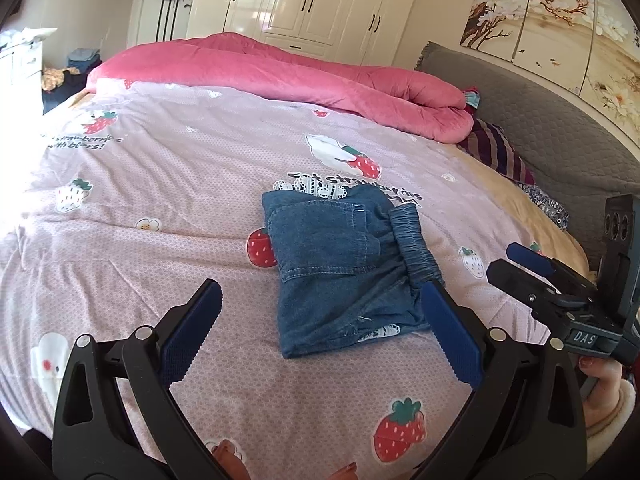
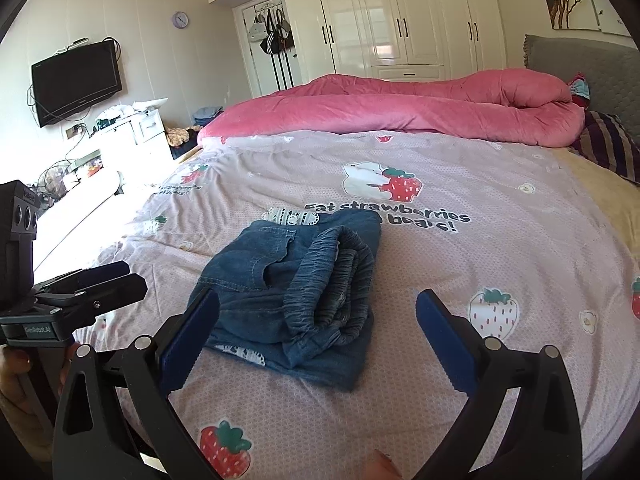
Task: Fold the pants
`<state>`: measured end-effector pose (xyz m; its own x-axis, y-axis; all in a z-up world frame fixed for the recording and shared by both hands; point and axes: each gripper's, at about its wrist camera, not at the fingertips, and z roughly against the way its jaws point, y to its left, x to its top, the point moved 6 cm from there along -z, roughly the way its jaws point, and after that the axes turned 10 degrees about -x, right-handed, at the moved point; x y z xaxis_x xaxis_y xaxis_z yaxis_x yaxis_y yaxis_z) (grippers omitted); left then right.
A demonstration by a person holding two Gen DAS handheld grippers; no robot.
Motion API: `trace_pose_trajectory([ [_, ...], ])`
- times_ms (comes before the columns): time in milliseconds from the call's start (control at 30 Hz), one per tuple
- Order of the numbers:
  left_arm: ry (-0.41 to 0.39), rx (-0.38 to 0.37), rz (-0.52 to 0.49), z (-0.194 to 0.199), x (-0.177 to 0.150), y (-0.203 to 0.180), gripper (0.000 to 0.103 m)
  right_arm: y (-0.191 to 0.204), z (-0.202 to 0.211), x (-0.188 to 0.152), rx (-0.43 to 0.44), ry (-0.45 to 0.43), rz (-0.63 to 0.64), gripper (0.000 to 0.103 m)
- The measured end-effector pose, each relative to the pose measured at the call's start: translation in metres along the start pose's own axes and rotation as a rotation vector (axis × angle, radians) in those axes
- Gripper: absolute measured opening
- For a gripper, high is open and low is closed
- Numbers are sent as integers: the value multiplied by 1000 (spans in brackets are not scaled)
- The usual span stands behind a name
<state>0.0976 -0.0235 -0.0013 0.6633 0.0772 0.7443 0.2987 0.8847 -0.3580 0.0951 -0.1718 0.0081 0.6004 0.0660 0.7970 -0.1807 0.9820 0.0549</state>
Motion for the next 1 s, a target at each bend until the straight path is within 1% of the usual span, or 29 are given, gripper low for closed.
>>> trace_pose_trajectory([
  [167,-12,14,-20,12,-5,-8,93,-2,17,-7,-7,-3,-7,98],
  [333,-3,26,-21,19,-14,-12,93,-2,28,-13,-11,4,-4,98],
  [533,14,44,-19,25,-35,-15,93,0,40,-27,-50,12,25,98],
  [667,43,59,-34,28,-51,-19,93,-3,41,-40,-79,31,27,98],
  [800,49,84,-45,32,-64,-20,93,-3,43,-55,-76,52,6,98],
  [1000,61,96,-34,39,-81,-17,93,-1,48,-69,-83,56,11,98],
])
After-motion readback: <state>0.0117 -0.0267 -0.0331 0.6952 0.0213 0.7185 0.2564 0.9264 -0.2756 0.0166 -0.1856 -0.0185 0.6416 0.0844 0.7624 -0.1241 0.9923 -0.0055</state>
